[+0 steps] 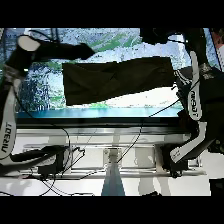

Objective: Fold the clothes and pants, and hang the long-sleeved shirts on hangers.

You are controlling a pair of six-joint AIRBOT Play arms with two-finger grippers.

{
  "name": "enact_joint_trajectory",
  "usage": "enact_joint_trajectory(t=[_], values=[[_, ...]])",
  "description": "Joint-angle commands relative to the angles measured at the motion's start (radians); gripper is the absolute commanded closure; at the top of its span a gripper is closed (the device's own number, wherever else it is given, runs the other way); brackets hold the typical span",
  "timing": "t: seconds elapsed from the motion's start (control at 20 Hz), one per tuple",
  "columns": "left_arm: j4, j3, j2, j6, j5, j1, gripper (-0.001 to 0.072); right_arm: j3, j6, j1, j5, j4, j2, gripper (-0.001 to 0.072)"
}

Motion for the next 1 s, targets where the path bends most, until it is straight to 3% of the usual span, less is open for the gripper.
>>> enact_joint_trajectory(t=[0.0, 0.15, 0.25, 0.35, 0.6, 0.8, 0.85, 0.9, 0.95], values=[[0.144, -0.015, 0.005, -0.030, -0.136, 0.243, 0.0134, -0.010, -0.106, -0.004, 0.042, 0.001, 0.003, 0.0681], [0.141, -0.133, 0.003, -0.017, -0.140, 0.425, 0.0133, -0.023, -0.148, 0.020, 0.029, 0.001, 0.003, 0.0681], [0.140, -0.236, -0.015, 0.025, -0.125, 0.473, 0.0130, -0.033, -0.147, 0.038, 0.003, 0.001, 0.002, 0.0681], [0.132, -0.317, -0.063, 0.074, -0.101, 0.472, -0.0001, -0.037, -0.147, 0.055, -0.028, 0.002, 0.001, 0.0681], [-0.076, -0.340, -0.229, 0.167, 0.001, 0.394, 0.0019, -0.037, -0.147, 0.082, -0.076, 0.001, 0.001, 0.0681], [-0.097, -0.340, -0.293, 0.192, 0.072, 0.303, 0.0019, -0.037, -0.147, 0.082, -0.082, 0.002, 0.001, 0.0681], [-0.097, -0.340, -0.294, 0.193, 0.098, 0.290, 0.0056, -0.037, -0.147, 0.082, -0.082, 0.003, 0.001, 0.0681], [-0.104, -0.339, -0.293, 0.193, 0.118, 0.280, 0.0223, -0.037, -0.147, 0.083, -0.083, 0.003, 0.001, 0.0681], [-0.121, -0.338, -0.293, 0.193, 0.122, 0.279, 0.0460, -0.037, -0.147, 0.082, -0.084, 0.003, 0.001, 0.0681]])
